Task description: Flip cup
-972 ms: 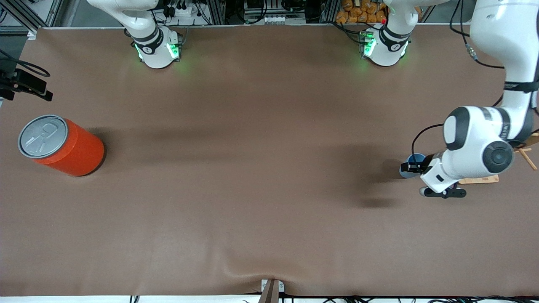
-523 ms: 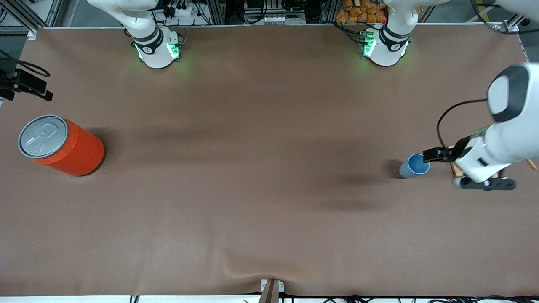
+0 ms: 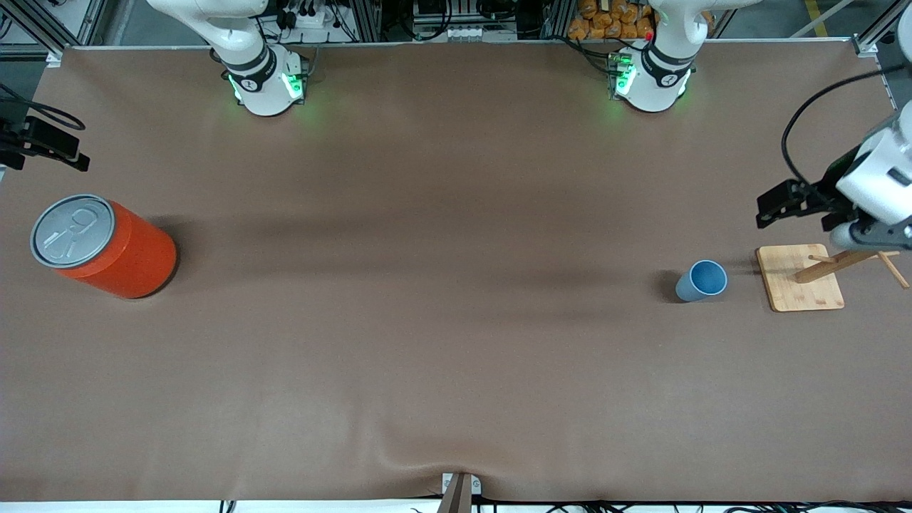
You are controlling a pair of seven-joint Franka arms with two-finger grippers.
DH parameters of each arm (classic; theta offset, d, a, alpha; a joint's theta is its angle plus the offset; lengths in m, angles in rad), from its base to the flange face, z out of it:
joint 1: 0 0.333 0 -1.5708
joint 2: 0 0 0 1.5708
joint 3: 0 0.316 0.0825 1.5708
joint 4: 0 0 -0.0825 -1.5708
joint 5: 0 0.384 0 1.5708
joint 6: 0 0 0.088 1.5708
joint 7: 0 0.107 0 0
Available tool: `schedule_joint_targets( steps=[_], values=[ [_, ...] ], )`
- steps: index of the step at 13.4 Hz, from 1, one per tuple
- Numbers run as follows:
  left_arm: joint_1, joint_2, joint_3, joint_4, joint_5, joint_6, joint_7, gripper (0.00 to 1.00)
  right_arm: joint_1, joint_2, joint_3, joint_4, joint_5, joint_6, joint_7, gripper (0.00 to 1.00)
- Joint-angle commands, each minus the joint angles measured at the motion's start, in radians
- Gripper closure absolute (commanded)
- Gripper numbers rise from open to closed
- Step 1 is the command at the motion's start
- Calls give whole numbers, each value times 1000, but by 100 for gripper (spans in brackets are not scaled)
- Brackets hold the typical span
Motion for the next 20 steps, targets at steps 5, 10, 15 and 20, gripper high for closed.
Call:
schedule_joint_targets(
  steps=[5,10,15,20],
  values=[
    [10,-90,-9,-39,7,-49,-30,0,-8,-2,4,6,13,-4,-10,0],
    [-89,-159,96,-140,-1,-5,-69,0,-6,-2,4,6,13,-4,-10,0],
    [-129,-229,104,-215,-2,9,-153,0,-6,-2,4,6,13,-4,-10,0],
    [-123,-315,110,-290,-2,-5,-119,0,-5,-2,4,6,7,-3,-11,0]
  ],
)
